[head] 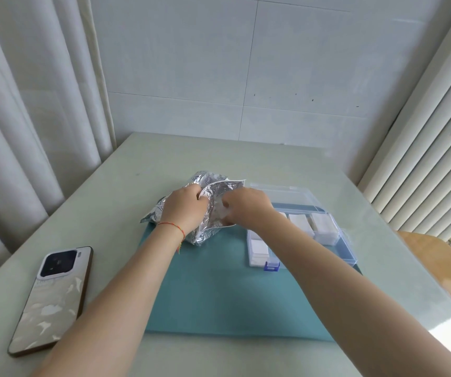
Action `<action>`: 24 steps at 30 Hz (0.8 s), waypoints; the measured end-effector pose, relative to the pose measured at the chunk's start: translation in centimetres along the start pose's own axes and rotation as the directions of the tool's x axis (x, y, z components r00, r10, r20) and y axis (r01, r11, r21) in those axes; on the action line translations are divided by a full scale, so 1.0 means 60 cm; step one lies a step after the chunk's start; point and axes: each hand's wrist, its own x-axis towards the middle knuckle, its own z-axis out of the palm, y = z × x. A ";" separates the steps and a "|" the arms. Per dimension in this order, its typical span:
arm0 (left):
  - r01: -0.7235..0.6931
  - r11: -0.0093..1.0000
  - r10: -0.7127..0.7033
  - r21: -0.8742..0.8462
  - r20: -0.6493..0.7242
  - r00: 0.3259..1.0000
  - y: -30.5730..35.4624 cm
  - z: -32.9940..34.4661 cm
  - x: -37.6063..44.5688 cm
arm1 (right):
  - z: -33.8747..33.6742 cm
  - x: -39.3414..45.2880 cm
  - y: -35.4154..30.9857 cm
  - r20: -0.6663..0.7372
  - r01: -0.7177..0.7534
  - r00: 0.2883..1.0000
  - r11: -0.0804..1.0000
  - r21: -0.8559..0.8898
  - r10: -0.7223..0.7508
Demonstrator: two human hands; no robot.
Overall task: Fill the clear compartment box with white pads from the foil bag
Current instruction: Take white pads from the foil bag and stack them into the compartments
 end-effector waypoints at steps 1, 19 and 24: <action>-0.004 1.000 0.004 0.008 0.000 1.000 0.000 0.000 0.000 | 0.001 0.002 -0.001 -0.010 0.006 1.000 1.000 -0.030 -0.006; 0.004 1.000 -0.004 -0.004 -0.009 1.000 -0.005 -0.005 -0.003 | -0.003 0.011 -0.012 -0.054 0.105 0.992 0.983 -0.153 -0.115; 0.034 0.999 -0.034 -0.005 0.004 0.999 0.000 -0.007 -0.007 | -0.036 -0.012 0.023 -0.068 -0.004 0.997 0.926 0.376 0.032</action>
